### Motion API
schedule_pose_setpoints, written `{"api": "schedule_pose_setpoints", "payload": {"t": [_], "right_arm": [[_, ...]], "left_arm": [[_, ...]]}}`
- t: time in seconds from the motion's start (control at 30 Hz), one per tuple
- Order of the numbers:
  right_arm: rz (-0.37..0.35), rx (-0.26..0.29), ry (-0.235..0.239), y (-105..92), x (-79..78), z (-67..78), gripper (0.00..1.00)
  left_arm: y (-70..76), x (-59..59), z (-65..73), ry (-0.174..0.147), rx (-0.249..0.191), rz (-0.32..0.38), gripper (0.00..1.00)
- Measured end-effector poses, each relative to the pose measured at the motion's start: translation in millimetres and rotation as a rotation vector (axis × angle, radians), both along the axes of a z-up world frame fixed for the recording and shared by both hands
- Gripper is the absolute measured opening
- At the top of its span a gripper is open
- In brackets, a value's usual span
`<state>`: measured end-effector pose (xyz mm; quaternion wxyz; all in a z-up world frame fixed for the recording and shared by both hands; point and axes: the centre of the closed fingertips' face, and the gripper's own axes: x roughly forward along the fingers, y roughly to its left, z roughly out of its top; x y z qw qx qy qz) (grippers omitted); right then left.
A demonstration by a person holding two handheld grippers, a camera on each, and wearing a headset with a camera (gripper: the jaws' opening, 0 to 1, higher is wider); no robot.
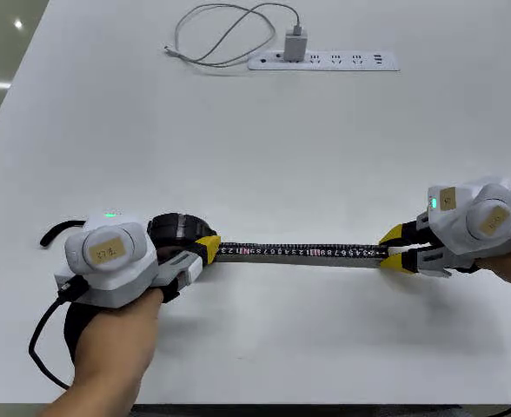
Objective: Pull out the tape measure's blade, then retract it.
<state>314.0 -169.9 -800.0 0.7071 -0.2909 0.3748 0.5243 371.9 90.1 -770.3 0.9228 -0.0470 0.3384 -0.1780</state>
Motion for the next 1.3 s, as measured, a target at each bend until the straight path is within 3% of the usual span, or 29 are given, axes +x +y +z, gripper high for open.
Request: {"api": "schedule_pose_setpoints", "payload": {"t": [0.47,1.3], "right_arm": [[0.017,0.027,-0.010,21.9,5.7,2.2,0.10],[0.036,0.051,-0.014,42.8,11.9,3.3,0.10]], "left_arm": [[1.4,0.9,-0.1,0.000,-0.016,0.002,0.55],[1.6,1.8,-0.5,0.004,-0.040,0.005,0.56]]}}
